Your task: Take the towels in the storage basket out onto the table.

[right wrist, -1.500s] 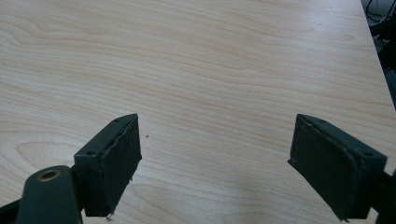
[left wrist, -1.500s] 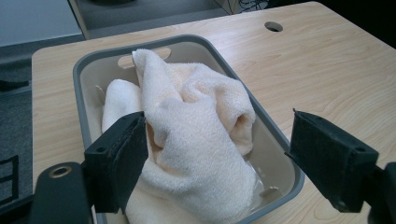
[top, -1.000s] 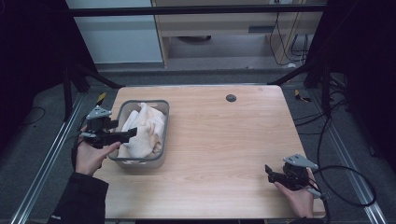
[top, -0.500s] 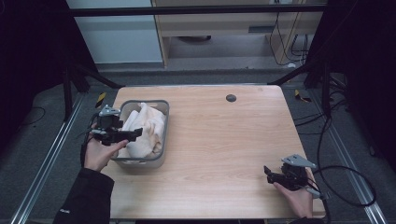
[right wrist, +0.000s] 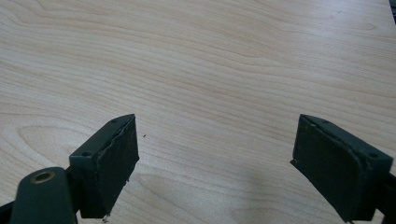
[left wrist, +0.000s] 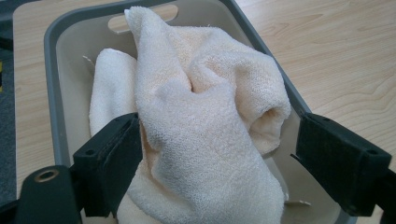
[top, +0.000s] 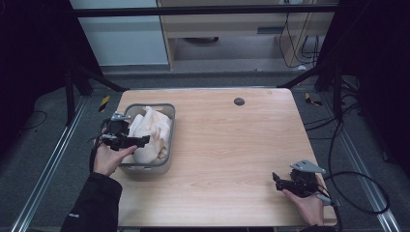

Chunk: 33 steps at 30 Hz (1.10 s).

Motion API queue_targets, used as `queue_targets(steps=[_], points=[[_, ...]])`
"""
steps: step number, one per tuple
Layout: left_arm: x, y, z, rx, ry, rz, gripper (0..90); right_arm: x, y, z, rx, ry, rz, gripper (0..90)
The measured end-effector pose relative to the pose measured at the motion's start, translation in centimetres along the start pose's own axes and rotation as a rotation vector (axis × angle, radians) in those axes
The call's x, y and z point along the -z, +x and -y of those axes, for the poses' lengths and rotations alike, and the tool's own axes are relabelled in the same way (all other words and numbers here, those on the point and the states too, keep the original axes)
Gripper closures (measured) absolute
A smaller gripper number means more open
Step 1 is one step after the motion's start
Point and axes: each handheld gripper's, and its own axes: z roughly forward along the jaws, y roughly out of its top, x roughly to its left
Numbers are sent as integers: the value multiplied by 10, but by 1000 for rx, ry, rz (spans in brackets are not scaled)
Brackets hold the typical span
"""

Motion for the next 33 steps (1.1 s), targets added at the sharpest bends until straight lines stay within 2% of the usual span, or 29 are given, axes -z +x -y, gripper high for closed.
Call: queue_targets(steps=[12,24,33], points=[[-19,3,7,20,39,-9,120,-1,1,1,3,13,-11,129],[-39,4,14,23,102,-20,115,-2,2,1,7,23,-12,123],[-50,5,17,39,138,-16,129,-3,2,1,14,27,-14,119]])
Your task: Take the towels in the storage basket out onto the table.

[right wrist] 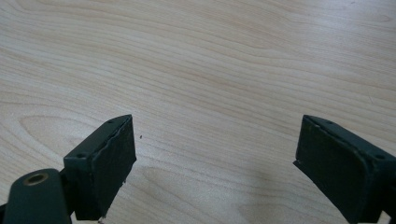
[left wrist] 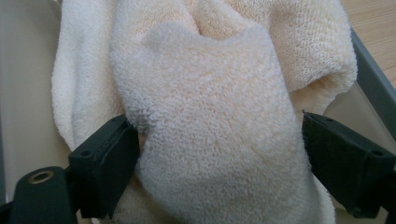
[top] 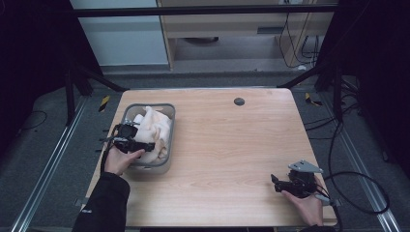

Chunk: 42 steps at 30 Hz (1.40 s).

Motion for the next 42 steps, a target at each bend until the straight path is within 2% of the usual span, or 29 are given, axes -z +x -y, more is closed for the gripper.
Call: queue_targets(steps=[4,11,19,26,29,35,42], points=[[-3,0,1,11,17,3,178,0,0,0,-1,0,0,118],[-5,1,1,41,48,17,341,0,0,0,-3,6,-3,117],[-3,-1,0,40,50,10,503,0,1,0,-7,7,-4,117],[5,-1,1,56,19,18,546,0,0,0,-3,8,-4,117],[17,-3,-2,40,-8,14,548,0,0,0,-5,8,-3,117],[31,-1,-4,43,-46,18,550,0,0,0,-2,7,-2,117],[54,-2,-10,41,-111,34,551,0,0,0,-5,9,-2,117]])
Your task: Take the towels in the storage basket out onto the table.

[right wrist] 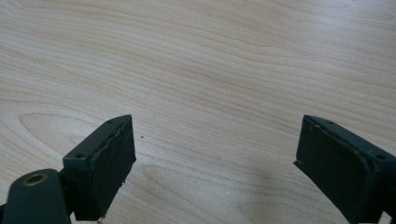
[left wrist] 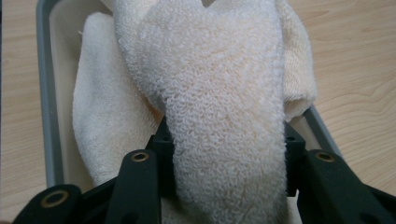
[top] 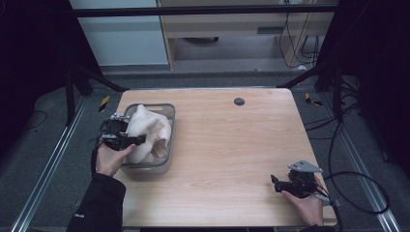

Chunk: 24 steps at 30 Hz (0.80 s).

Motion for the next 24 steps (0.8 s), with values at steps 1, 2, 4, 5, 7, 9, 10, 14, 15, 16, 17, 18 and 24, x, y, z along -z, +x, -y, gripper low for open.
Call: queue_targets(steps=[1,2,4,5,7,9,10,14,15,16,17,18,24], points=[[4,0,-2,-3,-9,3,552,0,0,0,-1,-1,-1,117],[6,-1,-3,-2,-16,2,552,0,0,0,3,0,1,117],[12,-1,-6,-8,-31,3,552,0,0,0,2,1,2,117],[14,-2,-7,-9,-35,4,552,0,0,0,2,1,1,117],[20,-2,-9,-6,-57,6,552,0,0,0,3,1,2,117],[23,-3,-10,-6,-70,9,552,0,0,0,3,1,3,117],[25,-4,-11,-6,-75,10,552,0,0,0,3,2,3,117],[31,-5,-13,-5,-99,15,552,0,0,0,4,4,4,117],[33,-5,-14,-4,-107,16,552,0,0,0,4,4,5,117],[35,-6,-15,-4,-114,17,552,0,0,0,4,4,5,117],[37,-6,-16,-7,-113,21,551,0,0,0,4,4,5,117],[39,-7,-18,-9,-116,23,552,0,0,0,4,4,5,117],[48,-7,-24,-6,-147,24,551,-1,0,0,5,5,6,117]])
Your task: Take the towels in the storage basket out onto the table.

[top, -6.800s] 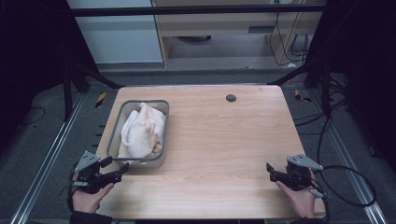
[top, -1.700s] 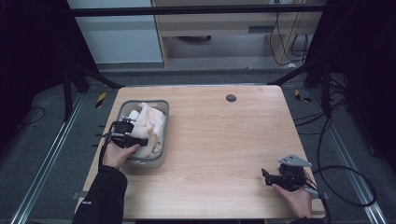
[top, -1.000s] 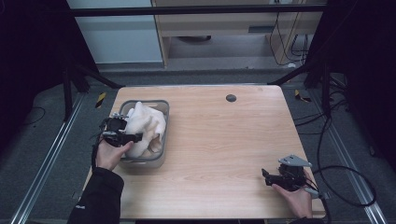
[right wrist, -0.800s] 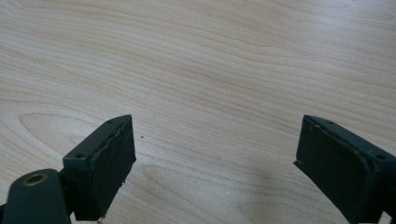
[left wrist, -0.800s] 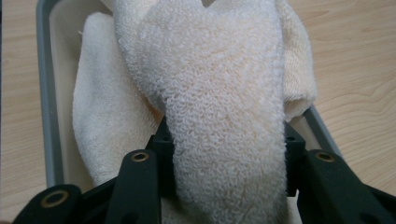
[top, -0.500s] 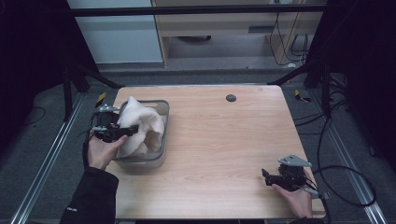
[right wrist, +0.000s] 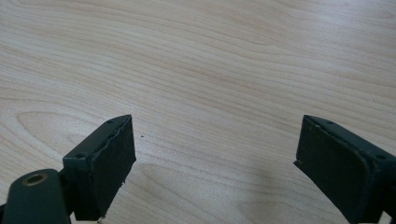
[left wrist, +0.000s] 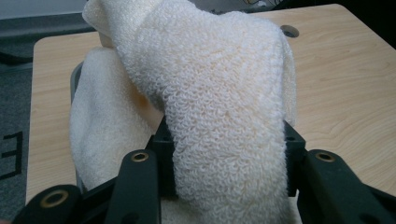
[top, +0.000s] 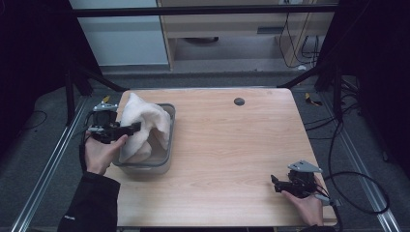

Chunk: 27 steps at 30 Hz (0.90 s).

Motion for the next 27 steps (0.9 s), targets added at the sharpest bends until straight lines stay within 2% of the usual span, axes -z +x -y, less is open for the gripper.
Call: queue_targets(steps=[20,27], points=[[39,-1,-24,-15,-83,2,550,0,-1,0,1,-2,3,117],[48,-5,-27,-30,-87,9,549,0,-1,0,1,-2,4,116]])
